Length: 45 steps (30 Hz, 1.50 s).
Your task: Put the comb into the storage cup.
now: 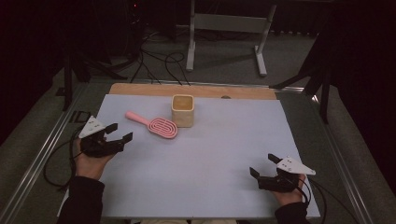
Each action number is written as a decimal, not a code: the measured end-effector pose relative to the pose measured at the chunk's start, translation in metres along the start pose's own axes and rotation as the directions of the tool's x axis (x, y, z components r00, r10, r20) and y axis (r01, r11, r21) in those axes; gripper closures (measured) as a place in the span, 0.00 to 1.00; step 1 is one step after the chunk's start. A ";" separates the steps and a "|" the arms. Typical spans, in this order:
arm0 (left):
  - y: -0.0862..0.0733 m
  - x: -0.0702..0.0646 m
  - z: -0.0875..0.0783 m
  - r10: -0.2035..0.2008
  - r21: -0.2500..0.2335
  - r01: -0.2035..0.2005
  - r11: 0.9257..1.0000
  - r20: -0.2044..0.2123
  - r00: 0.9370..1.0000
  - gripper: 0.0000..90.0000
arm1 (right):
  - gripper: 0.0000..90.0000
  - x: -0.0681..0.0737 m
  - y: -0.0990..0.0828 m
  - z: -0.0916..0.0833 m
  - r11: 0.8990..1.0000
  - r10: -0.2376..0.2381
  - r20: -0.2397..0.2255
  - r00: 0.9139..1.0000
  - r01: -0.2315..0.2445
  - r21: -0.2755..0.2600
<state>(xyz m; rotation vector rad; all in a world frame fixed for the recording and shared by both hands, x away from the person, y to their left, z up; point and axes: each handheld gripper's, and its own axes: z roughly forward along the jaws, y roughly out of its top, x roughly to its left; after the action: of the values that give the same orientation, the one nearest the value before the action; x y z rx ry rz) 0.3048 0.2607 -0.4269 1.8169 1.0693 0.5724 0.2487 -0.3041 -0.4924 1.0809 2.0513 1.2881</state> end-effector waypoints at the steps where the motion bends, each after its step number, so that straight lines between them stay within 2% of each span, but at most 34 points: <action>1: 0.000 0.000 0.000 0.000 0.000 0.000 1.000 0.000 1.000 0.26 | 0.09 0.000 0.000 0.000 1.000 0.000 0.000 1.000 0.000 0.000; 2: -0.007 0.001 -0.009 0.008 -0.013 -0.008 1.000 -0.021 1.000 0.22 | 0.09 0.000 0.000 0.000 1.000 0.000 -0.006 1.000 0.000 -0.005; 5: -0.014 0.000 -0.018 0.014 -0.026 -0.015 1.000 -0.035 0.999 0.16 | 0.09 0.000 0.000 0.000 1.000 -0.002 -0.010 1.000 0.002 -0.008; 6: -0.025 -0.001 -0.027 0.019 -0.039 -0.022 0.999 -0.058 0.998 0.13 | 0.09 0.001 0.001 -0.001 1.000 0.000 -0.016 1.000 -0.001 -0.017; 7: -0.025 -0.001 -0.027 0.019 -0.039 -0.022 0.999 -0.058 0.998 0.11 | 0.09 0.001 0.001 -0.001 1.000 0.000 -0.016 1.000 -0.001 -0.017; 8: -0.034 -0.001 -0.033 0.011 -0.051 -0.014 0.999 -0.058 0.998 0.10 | 0.09 0.001 0.001 -0.001 1.000 -0.002 -0.019 1.000 0.002 -0.022; 9: -0.034 -0.001 -0.033 0.011 -0.051 -0.014 0.999 -0.058 0.998 0.10 | 0.09 0.001 0.001 -0.001 1.000 -0.002 -0.019 1.000 0.002 -0.022; 10: -0.043 -0.001 -0.037 0.021 -0.051 -0.024 0.998 -0.062 0.998 0.09 | 0.09 0.001 0.001 -0.001 1.000 -0.002 -0.022 1.000 0.001 -0.028; 11: -0.043 -0.001 -0.037 0.021 -0.051 -0.024 0.998 -0.062 0.998 0.04 | 0.09 0.001 0.001 -0.001 1.000 -0.002 -0.022 1.000 0.001 -0.028; 12: -0.051 -0.001 -0.040 0.021 -0.068 -0.025 0.997 -0.048 0.999 0.01 | 0.09 0.001 0.001 -0.002 1.000 -0.002 -0.022 1.000 0.001 -0.031; 13: -0.051 -0.001 -0.040 0.021 -0.068 -0.025 0.997 -0.048 0.999 0.01 | 0.09 0.001 0.001 -0.002 0.999 -0.005 -0.022 1.000 0.004 -0.032; 14: -0.056 -0.001 -0.042 0.019 -0.059 -0.023 0.998 -0.075 0.997 0.00 | 0.09 0.002 0.001 -0.002 0.999 -0.005 -0.021 1.000 0.005 -0.033; 15: -0.056 -0.001 -0.042 0.019 -0.059 -0.023 0.998 -0.075 0.997 0.00 | 0.09 0.002 0.001 -0.002 0.999 -0.005 -0.021 1.000 0.005 -0.033; 16: -0.061 -0.001 -0.045 0.003 -0.082 -0.010 0.997 -0.081 0.997 0.00 | 0.09 0.002 0.001 -0.003 0.999 -0.008 -0.020 1.000 0.008 -0.036; 21: -0.070 -0.003 -0.046 0.004 -0.074 -0.010 0.997 -0.084 0.996 0.00 | 0.09 0.002 0.001 -0.005 0.999 -0.010 -0.018 1.000 0.010 -0.043; 26: -0.072 -0.002 -0.046 -0.003 -0.079 -0.004 0.997 -0.078 0.997 0.00 | 0.09 0.001 0.001 -0.005 0.999 -0.013 -0.026 1.000 0.011 -0.044; 29: -0.073 -0.003 -0.043 0.008 -0.063 -0.013 0.998 -0.067 0.998 0.00 | 0.09 0.001 0.001 -0.005 0.999 -0.012 -0.026 1.000 0.011 -0.040; 35: -0.074 -0.004 -0.039 0.027 -0.039 -0.030 0.999 -0.071 0.997 0.00 | 0.09 0.002 0.001 -0.004 0.999 -0.018 -0.030 0.999 0.017 -0.040; 37: -0.071 -0.004 -0.036 0.044 -0.022 -0.045 0.999 -0.071 0.997 0.00 | 0.09 0.002 0.001 -0.004 0.999 -0.018 -0.032 0.999 0.016 -0.038; 41: -0.065 -0.003 -0.032 0.059 -0.021 -0.060 0.998 -0.073 0.996 0.00 | 0.09 0.002 0.001 -0.003 0.999 -0.015 -0.032 0.999 0.013 -0.037; 45: -0.051 0.001 -0.023 0.072 -0.015 -0.073 0.997 -0.067 0.995 0.00 | 0.09 0.002 0.000 -0.003 0.999 -0.008 -0.029 1.000 0.007 -0.036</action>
<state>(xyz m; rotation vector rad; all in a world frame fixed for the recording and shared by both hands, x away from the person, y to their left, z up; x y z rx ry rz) 0.2668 0.2829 -0.4609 1.8386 1.0428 0.6873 0.2454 -0.3039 -0.4908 1.0438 2.0432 1.3398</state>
